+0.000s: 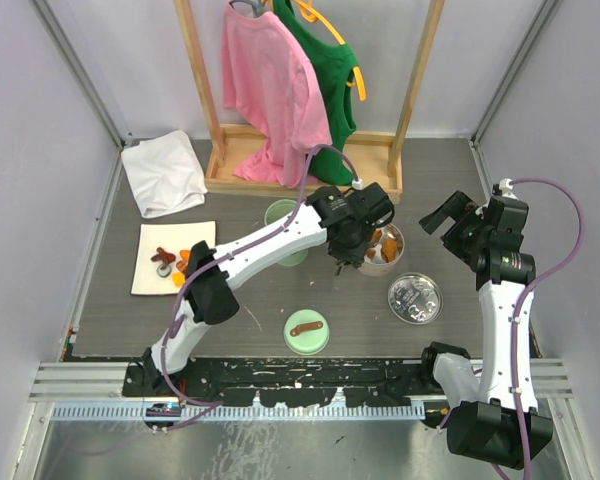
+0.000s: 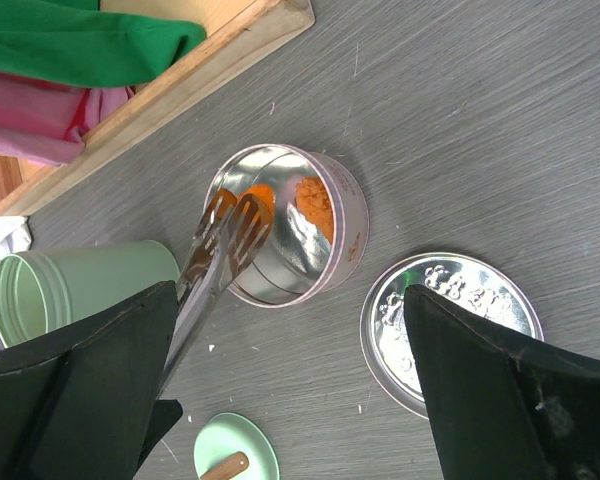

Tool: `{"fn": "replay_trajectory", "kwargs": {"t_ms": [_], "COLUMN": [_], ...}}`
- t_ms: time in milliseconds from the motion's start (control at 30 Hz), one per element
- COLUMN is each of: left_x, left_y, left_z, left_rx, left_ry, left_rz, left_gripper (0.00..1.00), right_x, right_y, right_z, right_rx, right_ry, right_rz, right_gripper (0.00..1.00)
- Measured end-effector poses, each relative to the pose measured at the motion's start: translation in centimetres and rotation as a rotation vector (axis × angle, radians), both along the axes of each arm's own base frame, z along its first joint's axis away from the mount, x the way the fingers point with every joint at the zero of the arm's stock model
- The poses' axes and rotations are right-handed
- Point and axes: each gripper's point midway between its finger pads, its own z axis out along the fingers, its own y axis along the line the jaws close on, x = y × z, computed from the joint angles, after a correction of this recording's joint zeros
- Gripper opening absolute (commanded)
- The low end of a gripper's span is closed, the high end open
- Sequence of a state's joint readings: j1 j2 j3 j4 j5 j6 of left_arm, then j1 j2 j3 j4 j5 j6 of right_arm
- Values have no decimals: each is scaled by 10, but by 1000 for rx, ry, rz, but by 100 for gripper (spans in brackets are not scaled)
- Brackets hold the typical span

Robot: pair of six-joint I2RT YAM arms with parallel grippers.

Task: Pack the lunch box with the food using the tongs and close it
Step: Place the fake food in the packing box.

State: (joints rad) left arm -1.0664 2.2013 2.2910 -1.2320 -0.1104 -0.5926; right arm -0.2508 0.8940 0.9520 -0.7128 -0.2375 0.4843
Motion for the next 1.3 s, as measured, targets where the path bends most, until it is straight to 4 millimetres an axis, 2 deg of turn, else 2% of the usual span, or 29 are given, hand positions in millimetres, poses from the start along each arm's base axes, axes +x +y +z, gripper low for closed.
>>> {"fn": "replay_trajectory", "kwargs": {"t_ms": [200, 267, 500, 833, 967, 1100, 1233, 1300], "left_x": [4, 4, 8, 9, 7, 3, -1, -1], "left_y": [-6, -6, -5, -6, -5, 5, 30, 52], "left_z": [-12, -15, -14, -6, 17, 61, 107, 125], "left_rx": [12, 19, 15, -7, -56, -143, -220, -240], "left_ry": [7, 10, 6, 3, -19, -75, -150, -191], "left_rz": [0, 0, 8, 8, 5, 8, 34, 65], "left_gripper": [28, 33, 41, 42, 41, 38, 37, 37], "right_x": [0, 0, 0, 0, 0, 0, 0, 0], "right_y": [0, 1, 2, 3, 3, 4, 6, 8], "right_z": [0, 0, 0, 1, 1, 1, 2, 3], "right_rx": [1, 2, 7, 10, 12, 15, 22, 28], "right_ry": [-1, -1, -2, -3, -4, -5, -7, -11], "right_rz": [1, 3, 9, 14, 16, 20, 28, 32], "right_gripper": [100, 100, 100, 100, 100, 100, 100, 100]}}
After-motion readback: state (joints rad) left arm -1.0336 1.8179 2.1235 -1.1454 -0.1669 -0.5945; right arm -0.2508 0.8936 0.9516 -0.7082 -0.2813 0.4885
